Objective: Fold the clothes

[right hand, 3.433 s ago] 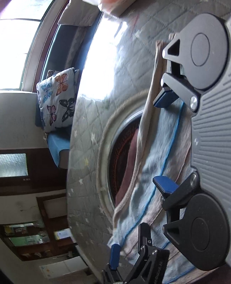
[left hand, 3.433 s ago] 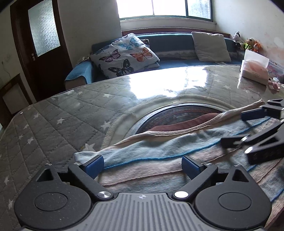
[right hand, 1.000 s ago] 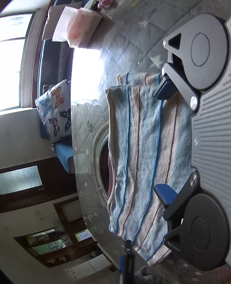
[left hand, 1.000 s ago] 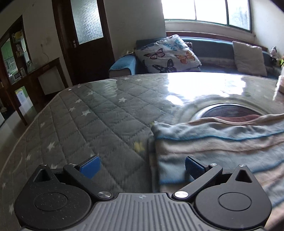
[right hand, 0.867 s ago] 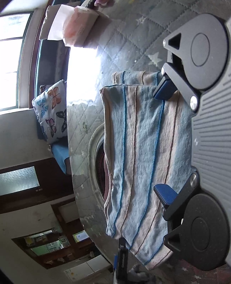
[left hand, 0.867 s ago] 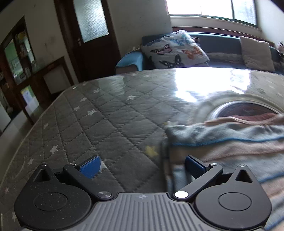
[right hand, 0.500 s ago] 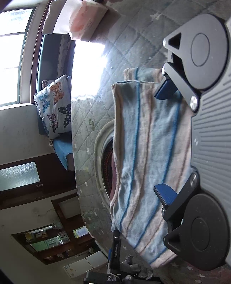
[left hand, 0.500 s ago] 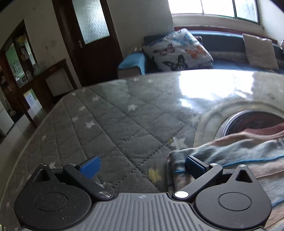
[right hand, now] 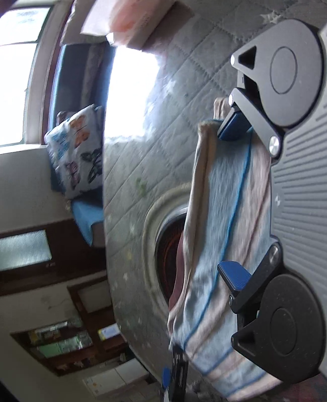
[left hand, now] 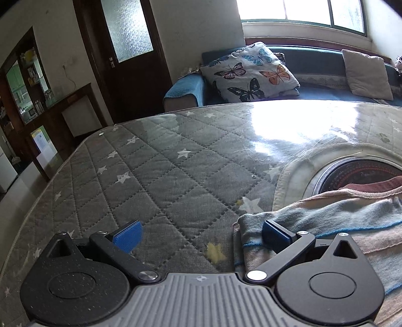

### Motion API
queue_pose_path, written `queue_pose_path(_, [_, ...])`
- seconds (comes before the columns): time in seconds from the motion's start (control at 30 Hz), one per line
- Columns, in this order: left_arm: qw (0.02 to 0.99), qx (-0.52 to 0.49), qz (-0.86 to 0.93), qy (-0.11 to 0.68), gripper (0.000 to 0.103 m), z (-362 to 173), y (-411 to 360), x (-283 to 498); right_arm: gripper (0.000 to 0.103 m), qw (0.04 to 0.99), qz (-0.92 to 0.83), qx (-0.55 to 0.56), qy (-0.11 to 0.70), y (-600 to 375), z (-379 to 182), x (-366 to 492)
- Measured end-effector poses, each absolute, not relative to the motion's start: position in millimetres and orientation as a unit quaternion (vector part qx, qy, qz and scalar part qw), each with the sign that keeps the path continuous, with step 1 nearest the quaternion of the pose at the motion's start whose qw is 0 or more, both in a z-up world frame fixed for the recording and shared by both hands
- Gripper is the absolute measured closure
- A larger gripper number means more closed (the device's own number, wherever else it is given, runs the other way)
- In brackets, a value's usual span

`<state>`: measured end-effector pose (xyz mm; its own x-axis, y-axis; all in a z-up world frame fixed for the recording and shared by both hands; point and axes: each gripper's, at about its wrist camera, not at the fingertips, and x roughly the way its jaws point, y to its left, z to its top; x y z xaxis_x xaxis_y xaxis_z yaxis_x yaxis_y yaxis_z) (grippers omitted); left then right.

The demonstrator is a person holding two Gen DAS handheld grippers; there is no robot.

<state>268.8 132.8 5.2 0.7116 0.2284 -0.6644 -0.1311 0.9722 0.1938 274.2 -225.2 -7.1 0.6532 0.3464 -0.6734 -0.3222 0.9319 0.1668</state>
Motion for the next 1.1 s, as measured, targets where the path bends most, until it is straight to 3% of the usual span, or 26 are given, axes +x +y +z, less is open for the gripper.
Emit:
queue_pose_path(0.4, [0.928, 0.043, 0.087, 0.359, 0.0, 26, 142, 226, 0.0, 0.912, 0.208, -0.028, 0.352, -198, 24, 231])
queue_pose_path(0.83, [0.924, 0.002, 0.068, 0.375, 0.0, 21, 154, 158, 0.0, 0.876, 0.313, -0.119, 0.346, -93, 17, 159])
queue_pose_path(1.1, [0.925, -0.002, 0.078, 0.373, 0.0, 18, 156, 145, 0.001, 0.898, 0.243, -0.078, 0.358, -135, 10, 162])
